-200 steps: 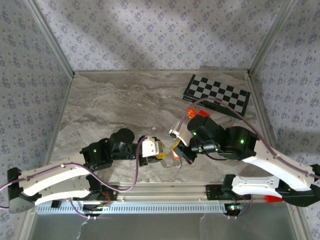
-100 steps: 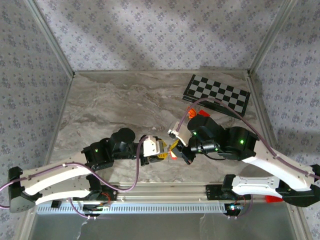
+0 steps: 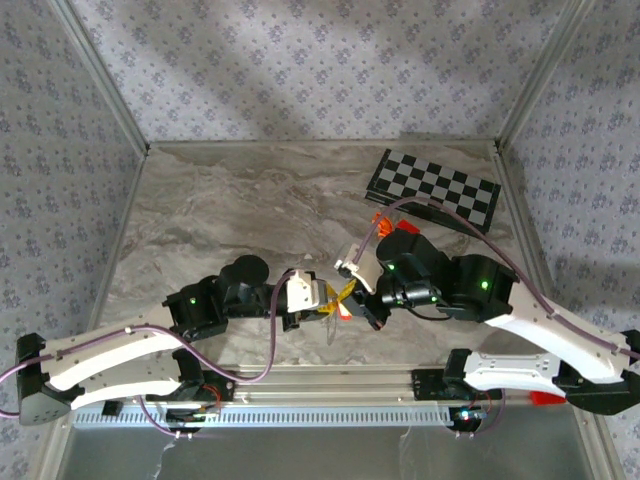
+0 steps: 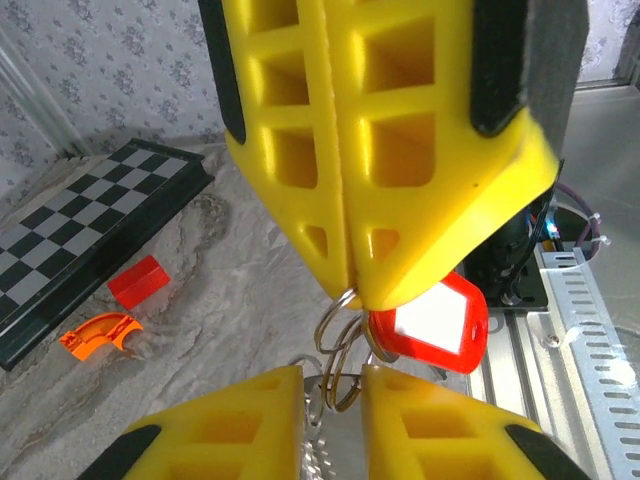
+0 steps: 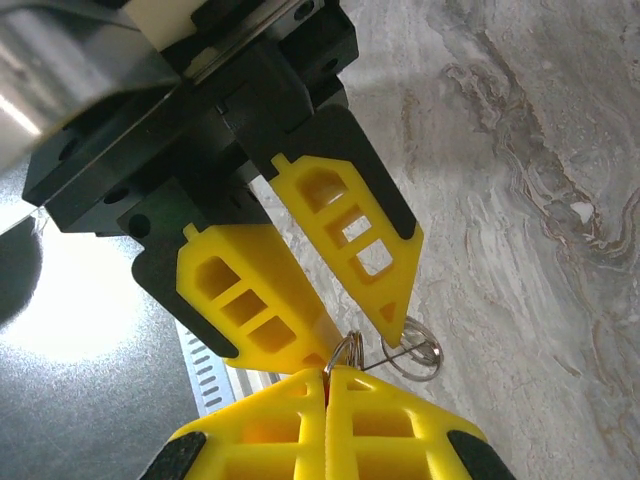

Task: Put the keys on the keyring

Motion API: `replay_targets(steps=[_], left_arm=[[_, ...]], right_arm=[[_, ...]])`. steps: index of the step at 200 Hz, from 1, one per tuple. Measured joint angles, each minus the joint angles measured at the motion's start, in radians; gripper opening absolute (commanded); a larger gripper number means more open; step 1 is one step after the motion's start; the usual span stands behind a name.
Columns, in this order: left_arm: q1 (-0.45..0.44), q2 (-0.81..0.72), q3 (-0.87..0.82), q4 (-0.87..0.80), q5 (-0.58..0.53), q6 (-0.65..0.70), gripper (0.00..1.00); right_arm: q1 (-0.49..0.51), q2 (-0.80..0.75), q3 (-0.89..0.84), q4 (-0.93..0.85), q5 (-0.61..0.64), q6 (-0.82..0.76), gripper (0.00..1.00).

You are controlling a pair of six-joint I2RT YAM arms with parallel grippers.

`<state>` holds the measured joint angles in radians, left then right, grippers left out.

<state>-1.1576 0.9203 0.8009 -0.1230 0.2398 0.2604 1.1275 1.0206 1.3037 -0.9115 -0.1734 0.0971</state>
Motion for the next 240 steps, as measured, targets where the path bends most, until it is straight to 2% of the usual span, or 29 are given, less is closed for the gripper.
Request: replay_targets(steps=[76, 95, 136, 240], left_arm=[[0.004, 0.005, 0.000, 0.008, 0.032, -0.012, 0.17], [0.004, 0.005, 0.000, 0.008, 0.039, -0.019, 0.10], [0.006, 0.005, 0.000, 0.011, 0.053, -0.026, 0.00], [0.005, -0.019, 0.000, 0.020, 0.063, -0.034, 0.00]], right_arm=[[0.000, -0.002, -0.009, 0.005, -0.004, 0.000, 0.00], [0.001, -0.006, -0.010, 0.005, -0.007, -0.001, 0.00], [0.001, -0.013, -0.015, 0.006, -0.011, -0.008, 0.00], [-0.001, -0.067, -0.051, 0.044, -0.023, 0.007, 0.00]])
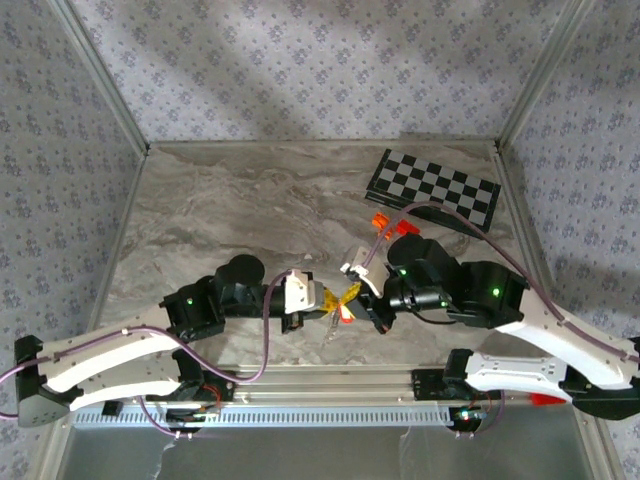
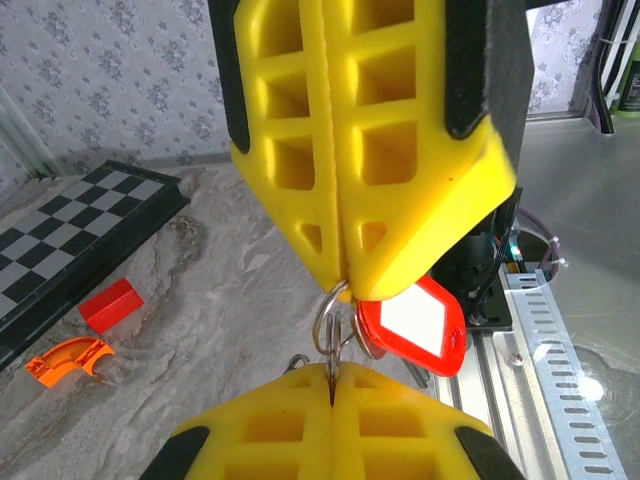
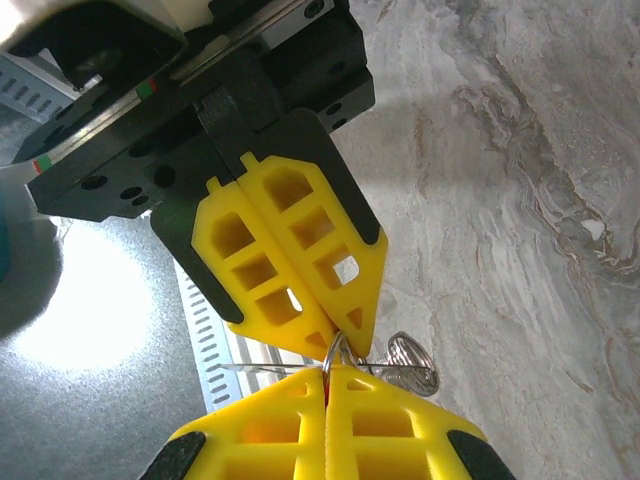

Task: Put the keys on the keyring

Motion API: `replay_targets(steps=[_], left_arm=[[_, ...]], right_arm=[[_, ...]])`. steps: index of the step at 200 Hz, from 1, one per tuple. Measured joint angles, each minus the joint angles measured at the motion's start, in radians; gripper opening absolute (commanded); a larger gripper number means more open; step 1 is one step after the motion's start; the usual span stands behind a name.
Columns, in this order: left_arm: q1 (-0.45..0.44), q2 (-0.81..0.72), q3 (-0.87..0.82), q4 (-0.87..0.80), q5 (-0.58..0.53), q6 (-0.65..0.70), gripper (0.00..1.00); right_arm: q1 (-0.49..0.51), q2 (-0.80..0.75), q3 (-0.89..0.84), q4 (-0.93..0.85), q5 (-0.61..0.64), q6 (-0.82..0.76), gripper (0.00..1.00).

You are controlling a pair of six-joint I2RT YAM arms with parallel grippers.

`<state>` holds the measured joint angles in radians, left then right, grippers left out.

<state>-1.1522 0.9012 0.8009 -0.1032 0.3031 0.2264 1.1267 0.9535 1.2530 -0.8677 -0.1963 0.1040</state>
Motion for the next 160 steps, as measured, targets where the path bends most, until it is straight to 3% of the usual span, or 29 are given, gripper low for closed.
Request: replay_targets(steps=[160], left_arm=[[0.000, -0.050, -0.033, 0.047, -0.030, 0.000, 0.00]], right_arm=[[-0.080, -0.077, -0.124, 0.097, -0.056, 0.096, 0.00]])
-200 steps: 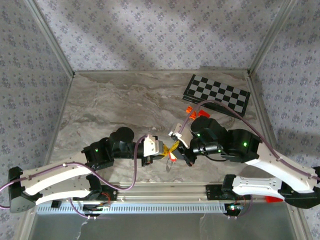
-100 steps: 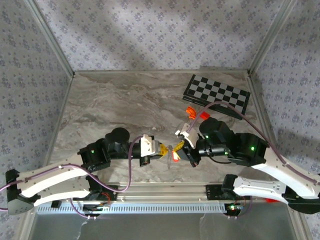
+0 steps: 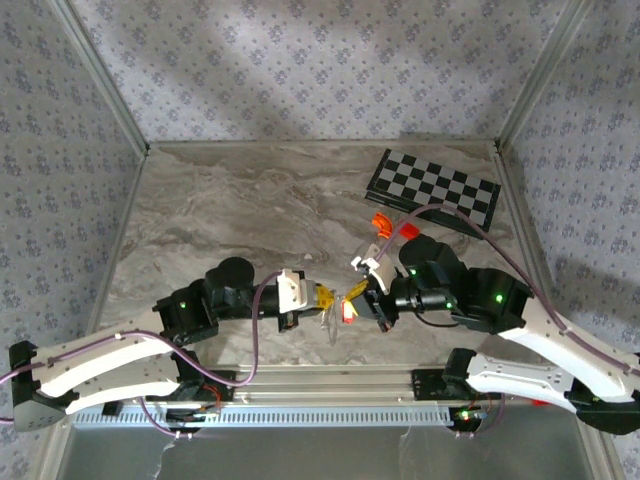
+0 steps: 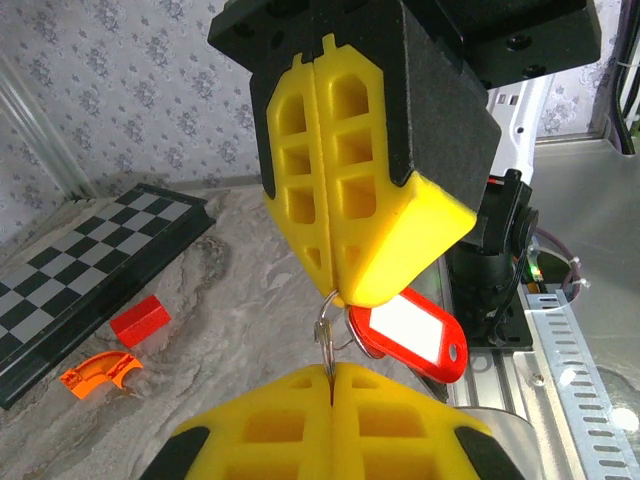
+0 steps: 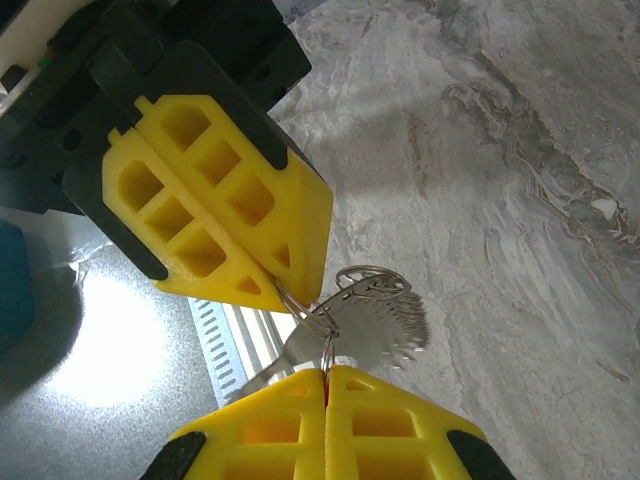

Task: Put the keys on the keyring

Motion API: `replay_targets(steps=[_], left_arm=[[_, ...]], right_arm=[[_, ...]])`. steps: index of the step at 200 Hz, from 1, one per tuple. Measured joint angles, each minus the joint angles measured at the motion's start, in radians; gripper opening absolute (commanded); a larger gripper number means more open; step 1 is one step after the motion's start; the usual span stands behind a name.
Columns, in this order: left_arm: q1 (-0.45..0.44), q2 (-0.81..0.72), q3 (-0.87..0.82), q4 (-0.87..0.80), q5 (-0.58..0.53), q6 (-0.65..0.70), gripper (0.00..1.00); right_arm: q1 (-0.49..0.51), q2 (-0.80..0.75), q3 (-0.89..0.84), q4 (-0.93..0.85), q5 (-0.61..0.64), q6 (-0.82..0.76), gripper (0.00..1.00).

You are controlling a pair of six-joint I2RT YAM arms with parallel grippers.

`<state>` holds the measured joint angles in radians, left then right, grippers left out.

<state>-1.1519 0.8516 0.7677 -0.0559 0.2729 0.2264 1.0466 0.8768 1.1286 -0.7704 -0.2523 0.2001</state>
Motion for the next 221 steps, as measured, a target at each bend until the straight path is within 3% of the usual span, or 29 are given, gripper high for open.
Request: replay_targets(steps=[221], left_arm=[[0.000, -0.021, -0.029, 0.015, -0.044, 0.001, 0.00]], right_arm=[[-0.061, 0.008, -0.060, 0.072, -0.048, 0.081, 0.00]])
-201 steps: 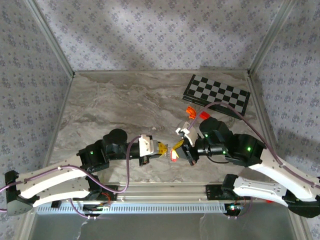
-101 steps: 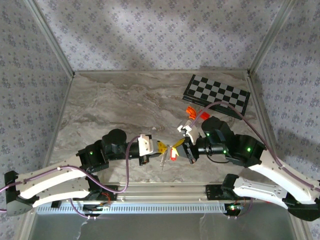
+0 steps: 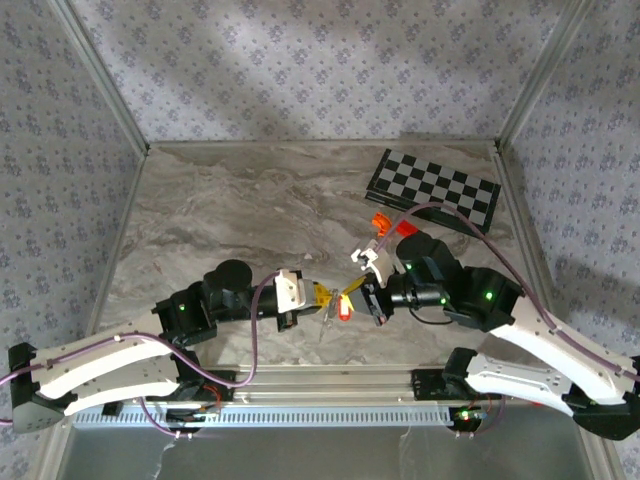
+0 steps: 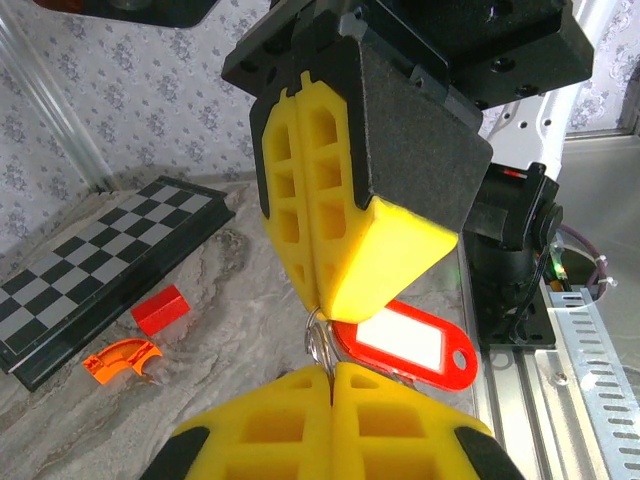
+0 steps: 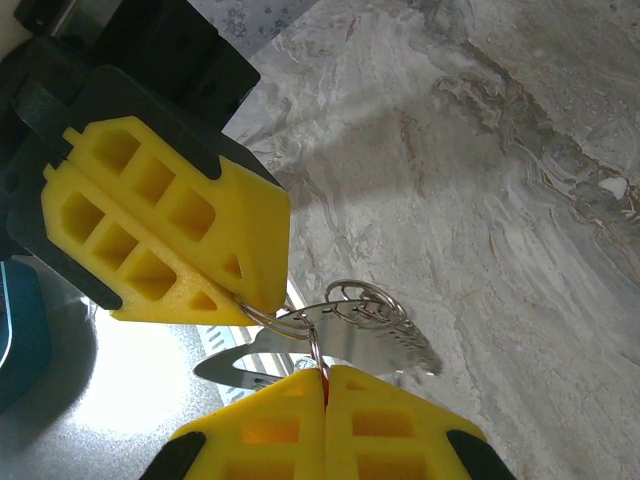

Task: Put the keys on the keyring

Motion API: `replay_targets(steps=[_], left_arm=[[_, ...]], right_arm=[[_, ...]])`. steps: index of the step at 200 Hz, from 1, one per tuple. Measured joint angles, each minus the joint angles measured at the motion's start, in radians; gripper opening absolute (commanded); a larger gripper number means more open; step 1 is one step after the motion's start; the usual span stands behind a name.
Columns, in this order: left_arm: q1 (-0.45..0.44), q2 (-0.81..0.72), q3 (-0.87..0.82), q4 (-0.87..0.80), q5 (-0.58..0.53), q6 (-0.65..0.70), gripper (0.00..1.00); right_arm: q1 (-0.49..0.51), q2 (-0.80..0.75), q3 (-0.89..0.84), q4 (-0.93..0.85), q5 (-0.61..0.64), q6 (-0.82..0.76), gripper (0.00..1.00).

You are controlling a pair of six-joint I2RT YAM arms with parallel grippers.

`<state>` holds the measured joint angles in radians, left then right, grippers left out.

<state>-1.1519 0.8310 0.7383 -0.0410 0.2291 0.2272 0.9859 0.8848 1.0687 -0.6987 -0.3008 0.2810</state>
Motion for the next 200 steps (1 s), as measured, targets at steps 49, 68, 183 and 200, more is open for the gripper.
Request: replay_targets(steps=[49, 68, 183, 200], left_arm=[[0.000, 0.000, -0.003, 0.001, -0.006, 0.000, 0.00], [0.001, -0.005, -0.003, 0.001, -0.009, 0.000, 0.00], [0.002, -0.005, -0.009, 0.021, -0.010, 0.000, 0.00], [0.002, -0.005, -0.010, 0.024, -0.010, 0.000, 0.00]], right_arm=[[-0.006, 0.010, -0.001, 0.005, -0.005, 0.001, 0.00], [-0.006, 0.012, -0.002, 0.010, -0.008, 0.001, 0.00], [-0.010, 0.013, -0.006, 0.011, -0.009, 0.032, 0.00], [-0.011, 0.012, -0.006, 0.011, -0.007, 0.038, 0.01]])
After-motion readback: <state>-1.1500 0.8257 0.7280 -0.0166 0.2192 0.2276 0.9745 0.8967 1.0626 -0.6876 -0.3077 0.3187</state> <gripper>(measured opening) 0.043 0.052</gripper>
